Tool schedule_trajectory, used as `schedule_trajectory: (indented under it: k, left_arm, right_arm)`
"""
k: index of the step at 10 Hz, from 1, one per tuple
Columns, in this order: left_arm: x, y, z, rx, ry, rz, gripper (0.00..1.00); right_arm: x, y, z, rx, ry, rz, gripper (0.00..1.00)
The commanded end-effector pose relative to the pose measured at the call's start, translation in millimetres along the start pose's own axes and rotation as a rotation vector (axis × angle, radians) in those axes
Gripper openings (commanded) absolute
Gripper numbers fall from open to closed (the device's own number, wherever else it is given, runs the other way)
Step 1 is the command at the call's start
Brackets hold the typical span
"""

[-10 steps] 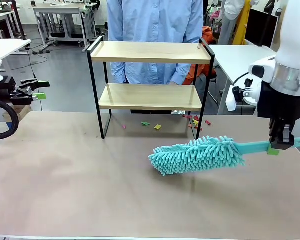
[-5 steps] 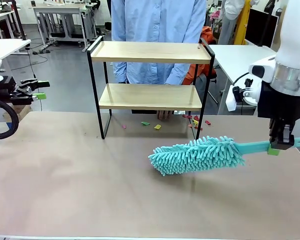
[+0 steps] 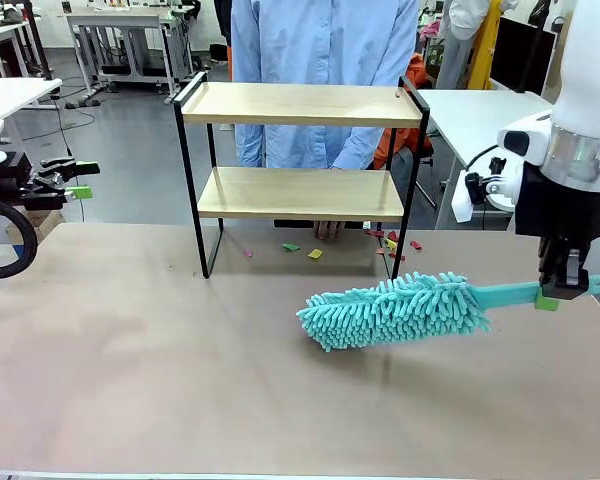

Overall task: Clean the shelf.
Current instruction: Clean the specific section of the Shelf indicated by the human with the Duster.

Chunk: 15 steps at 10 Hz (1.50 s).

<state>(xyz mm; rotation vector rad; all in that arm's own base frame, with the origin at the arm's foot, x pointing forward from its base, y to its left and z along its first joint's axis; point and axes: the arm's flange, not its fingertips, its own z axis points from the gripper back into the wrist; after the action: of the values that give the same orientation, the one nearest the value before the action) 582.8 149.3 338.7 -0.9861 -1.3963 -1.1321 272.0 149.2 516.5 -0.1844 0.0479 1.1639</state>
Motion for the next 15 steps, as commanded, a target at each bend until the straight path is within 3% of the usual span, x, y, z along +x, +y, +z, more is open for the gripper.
schedule_trajectory:
  k: [1, 7, 10, 13, 15]
  left_arm:
    - [3, -2, -1, -0.003, 0.002, -0.005, 1.00]
    - [3, -2, -1, -0.003, 0.002, -0.005, 1.00]
    - [3, -2, -1, -0.003, 0.002, -0.005, 1.00]
    - [3, -2, -1, -0.003, 0.002, -0.005, 1.00]
    - [3, -2, -1, -0.003, 0.002, -0.005, 1.00]
  right_arm:
    - [4, 0, 6, -0.006, 0.001, -0.010, 0.13]
    - [0, 0, 0, 0.000, 0.000, 0.000, 0.13]
    - [35, 48, 20, 0.018, -0.038, -0.159, 0.13]
    - [98, 100, 24, 0.090, -0.035, -0.465, 0.13]
    - [129, 120, 29, 0.082, -0.095, -0.632, 0.13]
